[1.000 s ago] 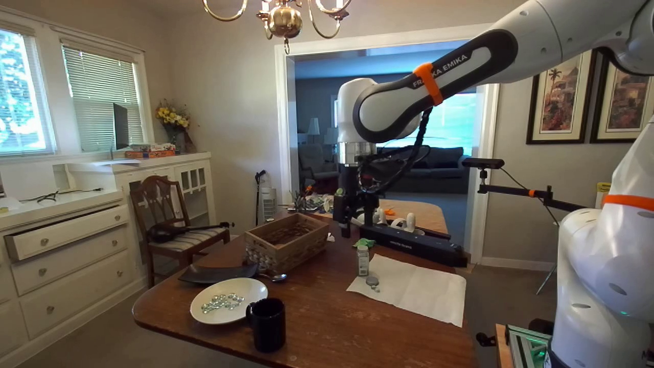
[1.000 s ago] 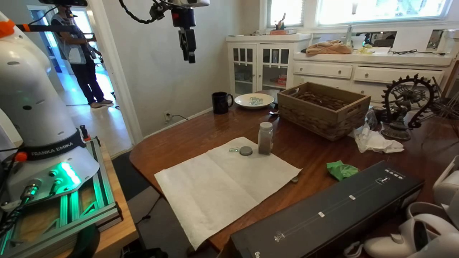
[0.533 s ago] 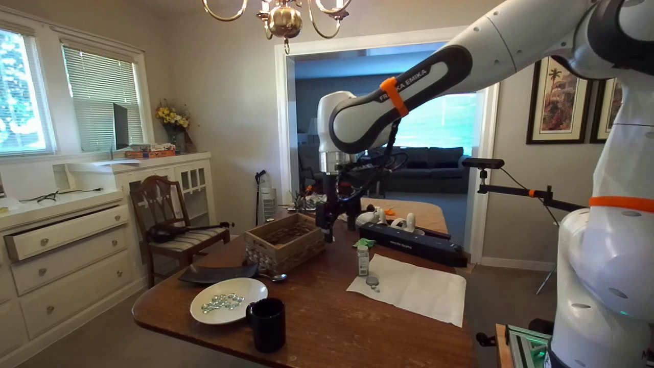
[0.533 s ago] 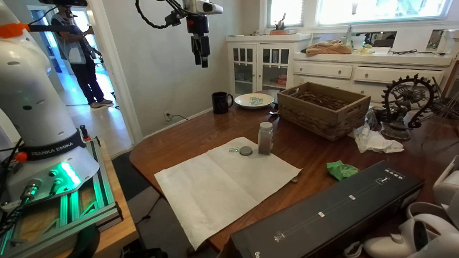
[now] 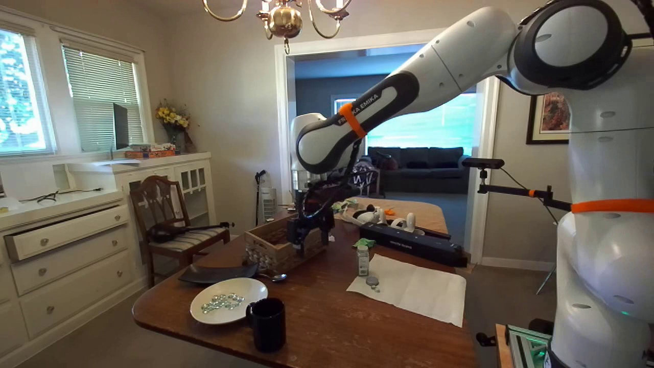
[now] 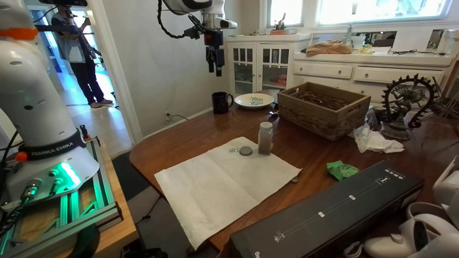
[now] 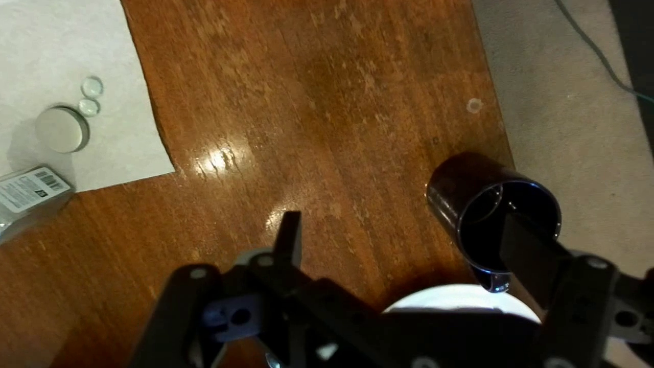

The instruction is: Move the black cup to the right then pour the glass beads on the plate into it

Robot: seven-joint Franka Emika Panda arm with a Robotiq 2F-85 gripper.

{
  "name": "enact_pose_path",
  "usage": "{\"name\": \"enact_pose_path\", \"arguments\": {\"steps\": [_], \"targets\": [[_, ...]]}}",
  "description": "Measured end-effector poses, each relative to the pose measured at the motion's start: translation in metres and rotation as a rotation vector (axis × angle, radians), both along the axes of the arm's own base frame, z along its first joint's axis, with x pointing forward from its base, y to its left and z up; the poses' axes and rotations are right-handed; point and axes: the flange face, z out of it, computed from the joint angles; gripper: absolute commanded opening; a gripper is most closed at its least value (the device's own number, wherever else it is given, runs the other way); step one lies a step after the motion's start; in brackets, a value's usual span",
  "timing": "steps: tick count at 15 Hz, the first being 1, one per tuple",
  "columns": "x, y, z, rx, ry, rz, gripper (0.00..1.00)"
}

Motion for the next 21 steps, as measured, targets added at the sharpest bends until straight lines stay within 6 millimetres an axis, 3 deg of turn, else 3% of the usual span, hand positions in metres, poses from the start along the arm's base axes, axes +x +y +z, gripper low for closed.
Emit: {"name": "enact_pose_path", "arguments": {"steps": [7,16,21], "targets": [[0.036,0.002,-0.042,0.016,-0.013,-0.084,1.0],[0.042,0.0,-0.045,0.01,-0.013,-0.094,1.0],[0.058,-0.004,-0.067,0.002,0.008,-0.09,1.0]]}}
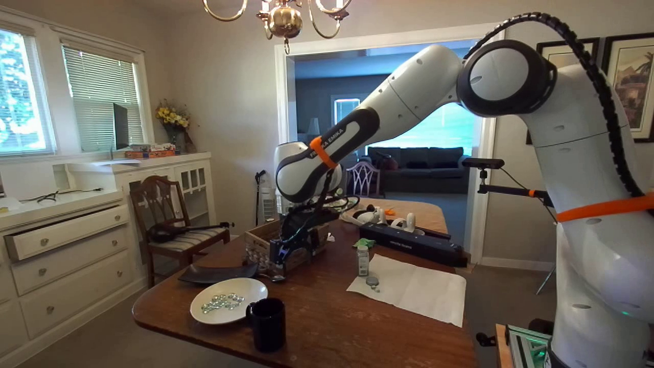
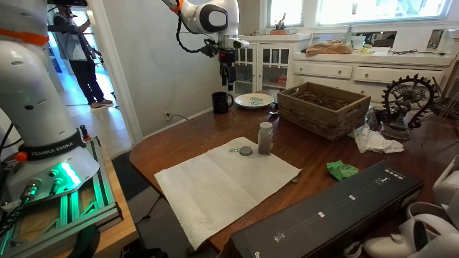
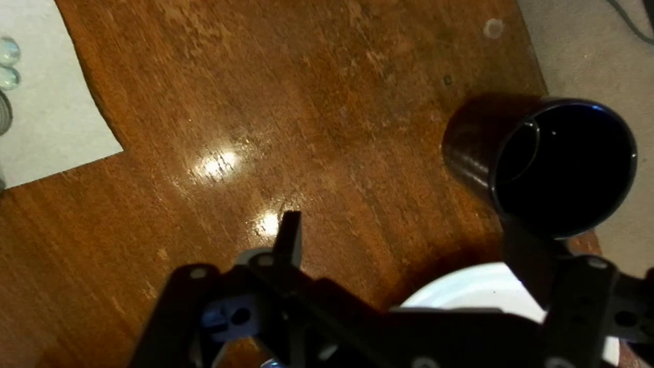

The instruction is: Move the black cup to the right then pour the glass beads on the plate into it

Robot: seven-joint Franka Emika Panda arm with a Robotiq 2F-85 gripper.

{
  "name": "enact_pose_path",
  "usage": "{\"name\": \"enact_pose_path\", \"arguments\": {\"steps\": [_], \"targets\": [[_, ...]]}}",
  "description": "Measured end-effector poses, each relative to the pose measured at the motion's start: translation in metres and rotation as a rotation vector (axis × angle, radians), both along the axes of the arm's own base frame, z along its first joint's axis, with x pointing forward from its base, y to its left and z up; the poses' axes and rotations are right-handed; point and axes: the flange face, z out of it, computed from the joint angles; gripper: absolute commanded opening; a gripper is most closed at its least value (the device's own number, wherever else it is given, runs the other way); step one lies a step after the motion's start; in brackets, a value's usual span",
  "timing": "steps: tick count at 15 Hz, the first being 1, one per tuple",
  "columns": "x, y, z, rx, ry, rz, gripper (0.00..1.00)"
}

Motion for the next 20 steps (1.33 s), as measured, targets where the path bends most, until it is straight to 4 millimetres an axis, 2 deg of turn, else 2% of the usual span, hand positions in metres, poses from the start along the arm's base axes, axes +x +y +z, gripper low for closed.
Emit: {"name": "enact_pose_path", "arguments": {"steps": [3,6,10,12,20], "targets": [[0.012,0.007,-0.023,0.001,0.023,0.03,1.0],[0.016,0.028,-0.041,-0.005,0.046,0.086,1.0],[0.016,0.057,-0.054,-0.04,0.064,0.165,1.0],[0.018,0.062,-0.058,-0.054,0.068,0.186,0.72],[0.031,0.06,-0.072,-0.071,0.088,0.191,0.11]]}}
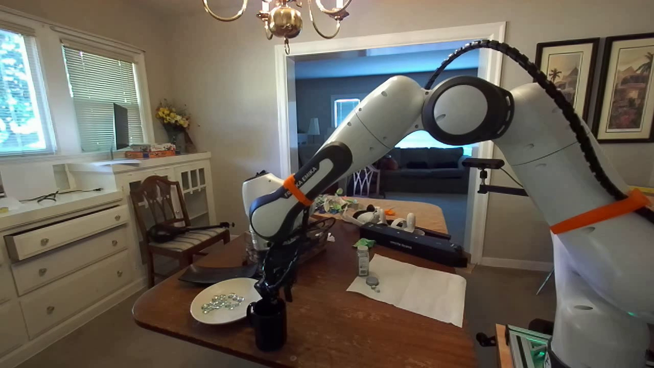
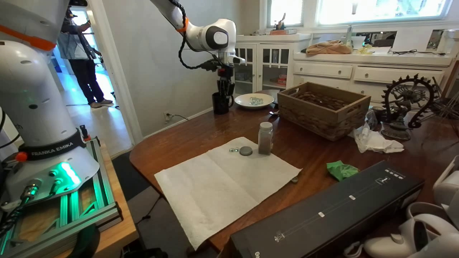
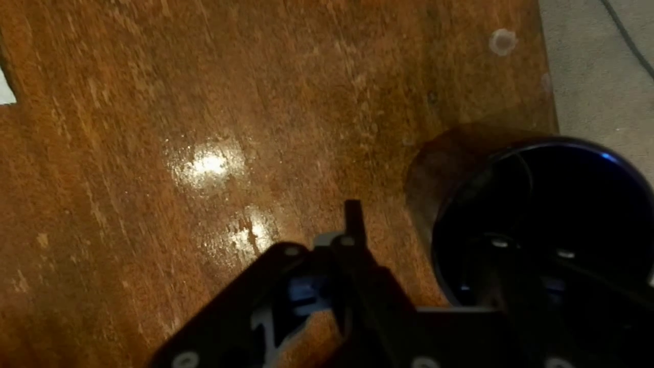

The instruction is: Move the black cup to the right then pour the glass beads on the plate into it

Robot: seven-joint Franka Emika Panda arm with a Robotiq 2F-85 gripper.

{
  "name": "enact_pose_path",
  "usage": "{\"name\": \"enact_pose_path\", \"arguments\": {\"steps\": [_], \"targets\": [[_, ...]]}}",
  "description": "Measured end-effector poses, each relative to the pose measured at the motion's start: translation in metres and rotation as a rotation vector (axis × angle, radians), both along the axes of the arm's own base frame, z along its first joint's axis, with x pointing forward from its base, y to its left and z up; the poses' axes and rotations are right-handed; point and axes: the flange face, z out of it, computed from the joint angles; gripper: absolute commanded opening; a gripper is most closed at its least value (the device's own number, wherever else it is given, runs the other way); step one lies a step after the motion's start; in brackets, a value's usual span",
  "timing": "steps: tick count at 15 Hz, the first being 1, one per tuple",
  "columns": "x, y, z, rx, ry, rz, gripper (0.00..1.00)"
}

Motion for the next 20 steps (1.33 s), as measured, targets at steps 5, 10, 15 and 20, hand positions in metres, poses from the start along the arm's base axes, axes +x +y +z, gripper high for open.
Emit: {"name": "enact_pose_path", "arguments": {"steps": [5,10,15,20], "targets": [[0.006,0.002,-0.001,-0.002,0.014,0.002,0.02],[0.005,0.0,0.012,-0.008,0.015,-0.017,0.03],[-0.006,-0.055,0.056,-0.031,-0.067,-0.209,0.03],[-0.039,-0.136,0.104,-0.001,-0.155,-0.443,0.03]]}}
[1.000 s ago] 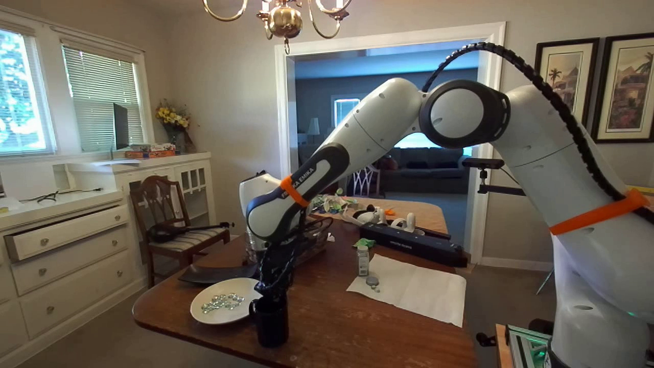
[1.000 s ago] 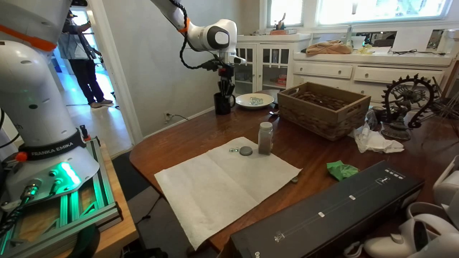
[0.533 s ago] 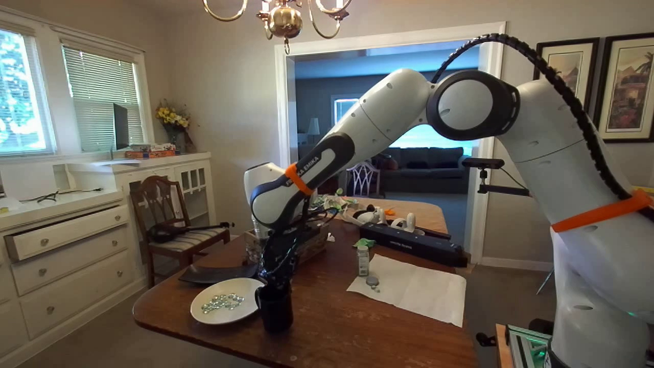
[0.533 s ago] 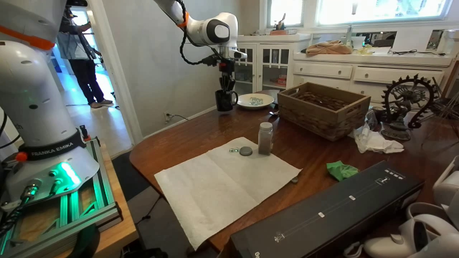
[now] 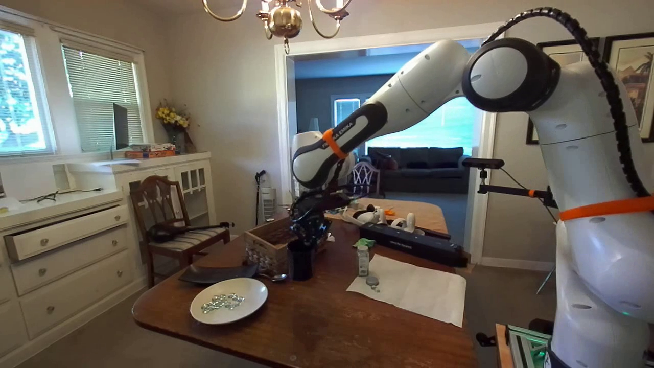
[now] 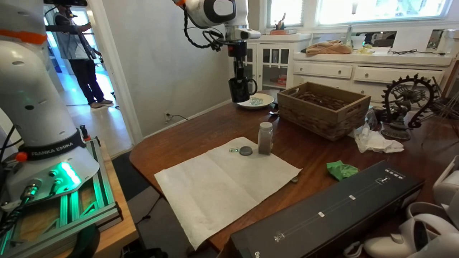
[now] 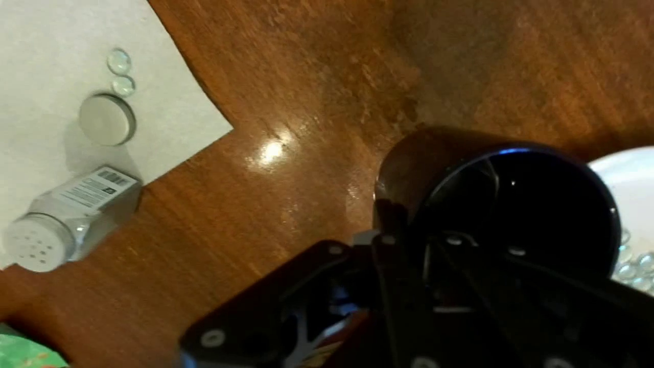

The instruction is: Move the black cup to the right then pour the glass beads on the plate into it

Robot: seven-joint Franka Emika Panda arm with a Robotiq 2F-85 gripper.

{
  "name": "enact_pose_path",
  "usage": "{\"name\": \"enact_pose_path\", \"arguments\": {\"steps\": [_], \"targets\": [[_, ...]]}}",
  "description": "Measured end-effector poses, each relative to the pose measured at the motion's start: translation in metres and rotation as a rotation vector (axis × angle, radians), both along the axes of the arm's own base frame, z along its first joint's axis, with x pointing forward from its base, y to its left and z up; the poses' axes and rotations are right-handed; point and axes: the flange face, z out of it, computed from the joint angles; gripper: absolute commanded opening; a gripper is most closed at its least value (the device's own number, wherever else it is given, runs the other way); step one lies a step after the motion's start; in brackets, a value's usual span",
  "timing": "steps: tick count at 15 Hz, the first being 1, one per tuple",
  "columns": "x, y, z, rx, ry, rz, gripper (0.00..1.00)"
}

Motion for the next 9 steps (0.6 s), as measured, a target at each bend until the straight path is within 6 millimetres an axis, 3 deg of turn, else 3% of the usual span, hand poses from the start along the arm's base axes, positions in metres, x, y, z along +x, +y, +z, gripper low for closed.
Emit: {"name": "enact_pose_path", "arguments": {"steps": [1,4,5,6,9], "targets": [[-0.009,-0.015,0.007,0.009,-0.008,-0.05,0.1],[-0.029,-0.043,0.02,0.03,-0.025,-0.145,0.1],[-0.031,-0.044,0.021,0.031,-0.026,-0.155,0.1],[-0.032,-0.043,0.021,0.033,-0.026,-0.157,0.03],[-0.032,-0.04,0.018,0.033,-0.023,-0.158,0.03]]}}
